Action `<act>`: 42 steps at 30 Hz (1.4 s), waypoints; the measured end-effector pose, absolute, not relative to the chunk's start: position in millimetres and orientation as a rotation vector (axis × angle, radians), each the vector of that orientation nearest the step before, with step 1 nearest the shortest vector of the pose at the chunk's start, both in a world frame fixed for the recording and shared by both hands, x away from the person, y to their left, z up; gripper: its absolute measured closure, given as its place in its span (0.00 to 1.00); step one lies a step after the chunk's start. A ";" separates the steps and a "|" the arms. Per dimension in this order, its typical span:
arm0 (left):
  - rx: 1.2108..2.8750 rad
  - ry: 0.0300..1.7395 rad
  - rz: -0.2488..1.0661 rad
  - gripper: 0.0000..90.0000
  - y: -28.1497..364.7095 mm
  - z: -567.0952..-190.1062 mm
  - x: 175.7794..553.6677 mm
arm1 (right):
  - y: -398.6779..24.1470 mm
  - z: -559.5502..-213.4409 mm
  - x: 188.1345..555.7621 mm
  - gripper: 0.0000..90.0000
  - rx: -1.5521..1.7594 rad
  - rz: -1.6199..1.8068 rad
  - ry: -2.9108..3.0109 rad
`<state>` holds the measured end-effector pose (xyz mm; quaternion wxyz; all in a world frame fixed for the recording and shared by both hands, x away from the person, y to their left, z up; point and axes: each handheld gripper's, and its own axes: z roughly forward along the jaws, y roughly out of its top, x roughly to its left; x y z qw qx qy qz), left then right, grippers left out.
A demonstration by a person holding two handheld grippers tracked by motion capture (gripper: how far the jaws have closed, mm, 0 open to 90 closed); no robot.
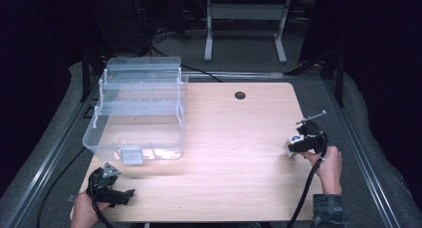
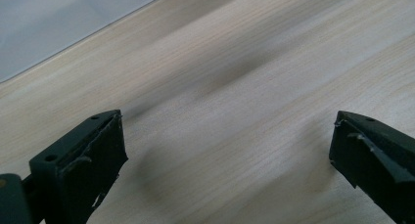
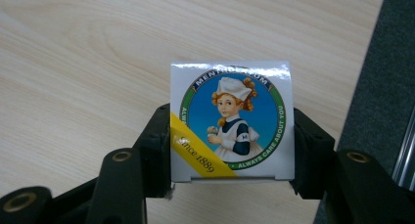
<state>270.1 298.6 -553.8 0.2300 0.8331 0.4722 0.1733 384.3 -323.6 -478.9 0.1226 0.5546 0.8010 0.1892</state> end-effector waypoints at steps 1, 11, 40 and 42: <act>2.293 1.300 0.475 0.00 298.6 -553.9 270.2 | -325.0 -480.3 383.7 0.50 1.618 0.485 2.287; 2.287 1.306 0.470 0.00 300.7 -553.5 270.0 | -333.3 -498.0 388.9 0.49 1.686 0.440 2.324; 2.340 1.313 0.413 0.00 306.4 -516.5 264.0 | -272.4 -455.5 365.6 0.00 1.444 0.673 2.394; 2.350 1.300 0.422 0.00 306.9 -509.9 264.8 | -258.6 -456.6 363.7 0.00 1.396 0.686 2.432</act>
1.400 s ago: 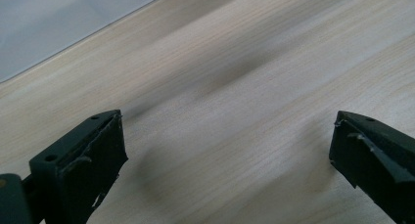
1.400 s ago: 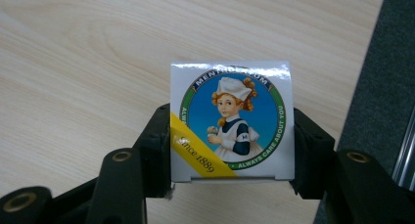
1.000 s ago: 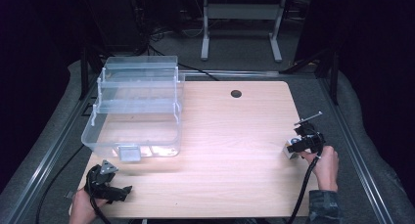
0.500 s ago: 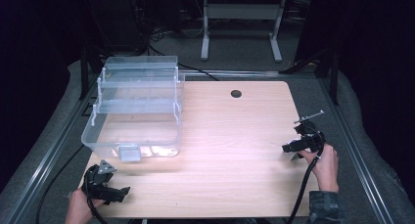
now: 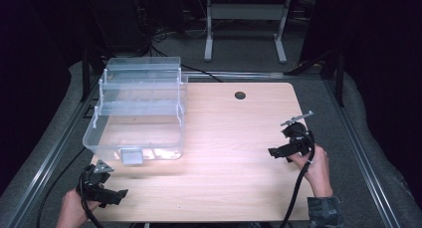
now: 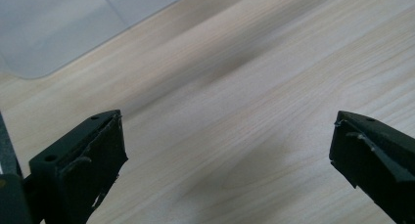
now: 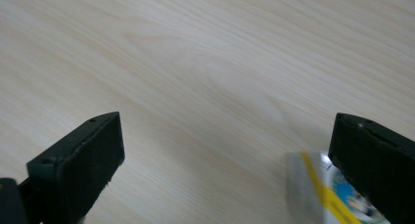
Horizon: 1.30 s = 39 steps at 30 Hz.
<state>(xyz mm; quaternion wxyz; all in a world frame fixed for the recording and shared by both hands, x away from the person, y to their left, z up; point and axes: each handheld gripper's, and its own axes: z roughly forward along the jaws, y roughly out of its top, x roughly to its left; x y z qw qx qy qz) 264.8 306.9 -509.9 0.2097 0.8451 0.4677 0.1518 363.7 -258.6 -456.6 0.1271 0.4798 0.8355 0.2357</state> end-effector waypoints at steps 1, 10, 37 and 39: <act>2.343 1.301 0.438 0.01 307.5 -506.3 264.8 | -251.8 -457.1 363.0 0.00 1.378 0.684 2.453; 2.223 1.356 0.494 0.00 332.9 -463.2 277.6 | -225.9 -468.9 364.5 0.00 1.328 0.681 2.568; 2.087 1.645 0.479 0.01 390.2 -462.3 386.4 | -210.9 -487.1 372.8 0.02 1.297 0.622 2.654; 2.074 1.666 0.459 0.06 393.0 -468.1 390.8 | -209.4 -488.7 373.1 0.02 1.298 0.607 2.658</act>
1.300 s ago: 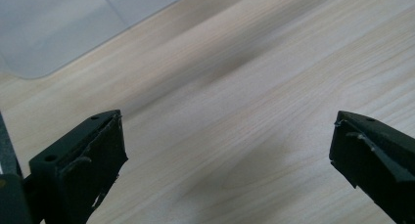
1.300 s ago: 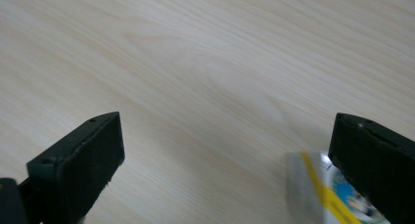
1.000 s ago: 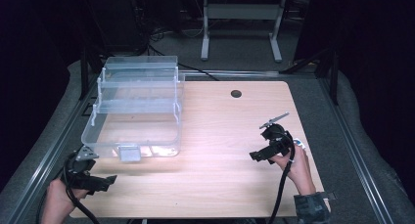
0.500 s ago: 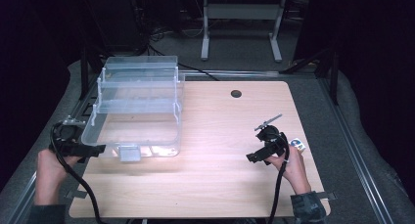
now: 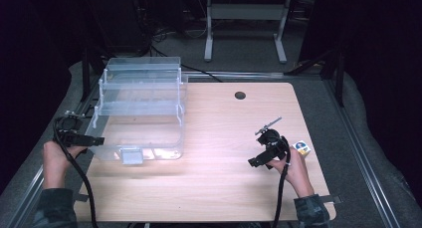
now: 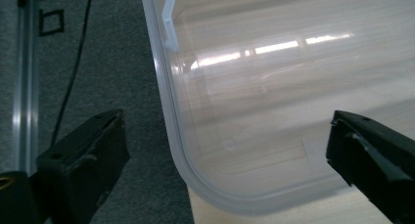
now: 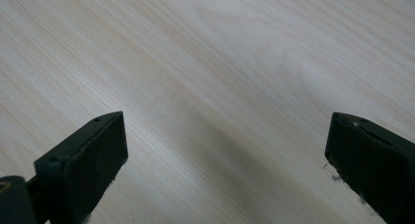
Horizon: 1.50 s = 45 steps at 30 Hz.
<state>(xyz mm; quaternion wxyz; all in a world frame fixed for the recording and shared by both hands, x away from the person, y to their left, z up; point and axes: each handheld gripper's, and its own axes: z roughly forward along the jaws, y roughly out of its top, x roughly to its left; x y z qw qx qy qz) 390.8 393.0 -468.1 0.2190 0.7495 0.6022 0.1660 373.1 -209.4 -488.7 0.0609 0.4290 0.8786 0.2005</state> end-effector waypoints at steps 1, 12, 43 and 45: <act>2.074 1.675 0.458 0.09 393.8 -470.5 392.9 | -208.6 -489.3 373.2 0.02 1.293 0.602 2.662; 1.986 1.773 0.521 0.62 408.7 -479.4 403.1 | -211.4 -488.1 374.3 0.04 1.303 0.617 2.654; 1.958 1.581 0.399 0.88 418.0 -486.9 394.3 | -224.1 -479.5 373.3 0.04 1.324 0.624 2.610; 1.969 1.575 0.395 0.88 417.1 -486.5 394.0 | -224.9 -479.1 373.5 0.04 1.322 0.629 2.609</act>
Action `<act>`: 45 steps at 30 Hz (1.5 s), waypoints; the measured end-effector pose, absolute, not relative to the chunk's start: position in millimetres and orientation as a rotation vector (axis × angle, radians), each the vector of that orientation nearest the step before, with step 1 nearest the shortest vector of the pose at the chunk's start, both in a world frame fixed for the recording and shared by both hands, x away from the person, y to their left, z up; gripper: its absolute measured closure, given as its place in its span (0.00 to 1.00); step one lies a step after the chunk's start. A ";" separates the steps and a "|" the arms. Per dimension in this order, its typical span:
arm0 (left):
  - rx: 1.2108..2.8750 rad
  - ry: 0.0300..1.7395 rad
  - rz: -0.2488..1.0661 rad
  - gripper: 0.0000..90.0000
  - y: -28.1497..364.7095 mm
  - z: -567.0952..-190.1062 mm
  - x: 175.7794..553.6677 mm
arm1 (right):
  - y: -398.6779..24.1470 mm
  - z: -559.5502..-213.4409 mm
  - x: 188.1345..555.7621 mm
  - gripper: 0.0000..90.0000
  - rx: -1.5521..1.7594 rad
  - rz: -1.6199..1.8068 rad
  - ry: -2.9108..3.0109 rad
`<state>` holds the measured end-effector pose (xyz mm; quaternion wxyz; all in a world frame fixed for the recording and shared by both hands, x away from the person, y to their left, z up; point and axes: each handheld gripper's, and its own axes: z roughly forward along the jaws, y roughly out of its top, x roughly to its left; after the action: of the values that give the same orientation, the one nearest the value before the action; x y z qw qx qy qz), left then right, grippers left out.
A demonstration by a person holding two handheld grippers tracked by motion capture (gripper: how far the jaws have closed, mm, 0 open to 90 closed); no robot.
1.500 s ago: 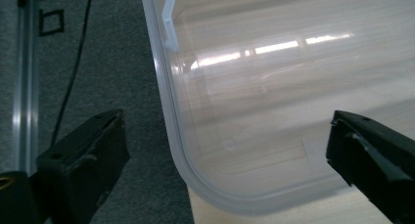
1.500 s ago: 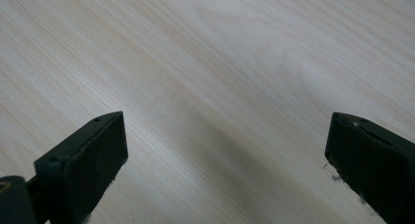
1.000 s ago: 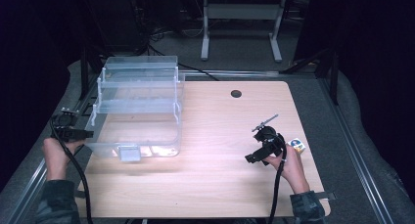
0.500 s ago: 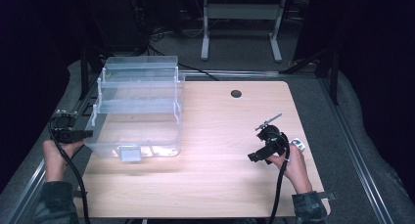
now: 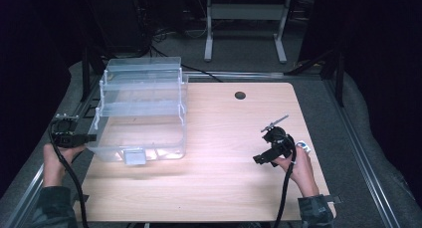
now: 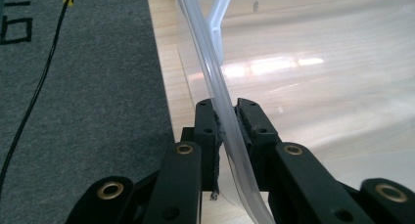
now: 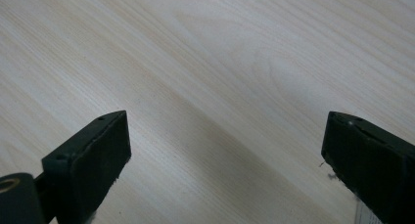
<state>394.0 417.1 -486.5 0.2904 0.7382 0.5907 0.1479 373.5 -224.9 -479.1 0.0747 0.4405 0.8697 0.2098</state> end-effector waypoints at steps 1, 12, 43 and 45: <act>1.971 1.572 0.392 0.88 416.4 -486.6 393.8 | -225.1 -479.0 373.5 0.04 1.324 0.630 2.608; 2.039 1.511 0.418 0.85 404.5 -485.9 391.7 | -219.6 -483.7 375.2 0.05 1.309 0.595 2.634; 2.147 1.380 0.412 0.82 348.0 -484.4 394.3 | -222.5 -484.8 376.2 0.05 1.333 0.575 2.635; 2.155 1.372 0.414 0.82 343.9 -484.1 394.4 | -222.4 -484.8 376.3 0.05 1.333 0.575 2.634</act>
<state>394.4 343.9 -484.1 0.2731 0.8011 0.5100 0.1538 376.3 -222.4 -484.8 0.0668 0.4422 0.8738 0.1909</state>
